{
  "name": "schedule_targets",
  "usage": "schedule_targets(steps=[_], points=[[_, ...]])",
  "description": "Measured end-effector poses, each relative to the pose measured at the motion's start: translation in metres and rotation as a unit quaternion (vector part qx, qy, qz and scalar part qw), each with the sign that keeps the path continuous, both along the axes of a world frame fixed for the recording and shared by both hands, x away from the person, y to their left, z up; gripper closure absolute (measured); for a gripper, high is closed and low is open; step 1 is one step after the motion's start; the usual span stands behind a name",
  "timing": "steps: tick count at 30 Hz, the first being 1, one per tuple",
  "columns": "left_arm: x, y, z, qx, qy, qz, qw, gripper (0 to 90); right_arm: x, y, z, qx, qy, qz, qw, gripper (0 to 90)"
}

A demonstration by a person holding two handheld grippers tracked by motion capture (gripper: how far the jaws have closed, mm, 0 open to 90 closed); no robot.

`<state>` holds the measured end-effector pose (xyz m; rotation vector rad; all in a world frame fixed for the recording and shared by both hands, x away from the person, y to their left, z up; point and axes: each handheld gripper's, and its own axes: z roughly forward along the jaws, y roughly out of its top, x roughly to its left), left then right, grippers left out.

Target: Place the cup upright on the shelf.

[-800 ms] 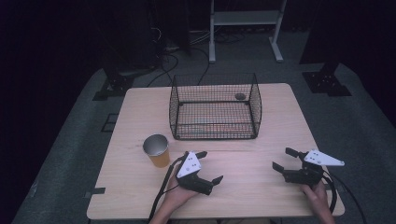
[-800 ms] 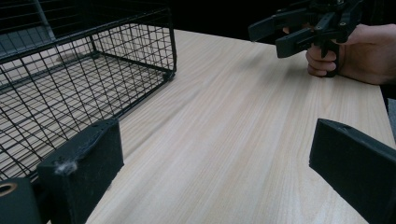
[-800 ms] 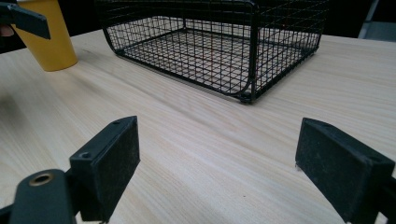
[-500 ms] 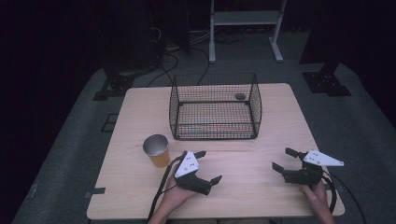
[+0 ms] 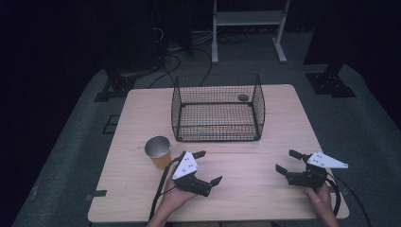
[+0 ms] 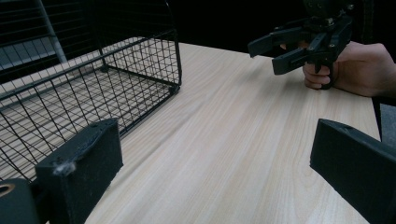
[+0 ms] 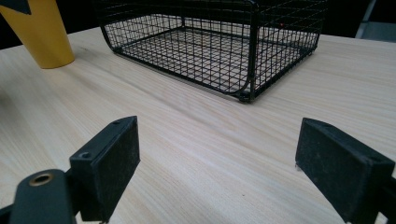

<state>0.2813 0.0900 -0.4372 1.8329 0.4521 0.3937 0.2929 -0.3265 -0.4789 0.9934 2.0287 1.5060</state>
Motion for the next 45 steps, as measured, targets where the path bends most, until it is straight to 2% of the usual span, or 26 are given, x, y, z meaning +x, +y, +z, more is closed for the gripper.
schedule_targets(steps=[8,20,28,45], points=[[-0.001,0.000,0.002,0.003,0.004,-0.006,1.0000,1.9,0.000,0.000,0.000,0.001,0.000,0.000,1.0000,12.7],[-0.006,0.005,0.017,0.004,-0.009,-0.007,0.9999,1.9,0.000,0.000,0.000,0.000,0.001,0.001,1.0000,12.7],[-0.005,0.016,0.024,-0.003,-0.010,0.005,0.9999,1.9,0.000,0.000,0.000,0.000,0.001,0.000,1.0000,12.8],[-0.005,0.040,0.043,-0.006,-0.029,0.032,0.9991,1.9,0.001,0.000,0.000,0.002,0.003,-0.001,1.0000,12.8]])
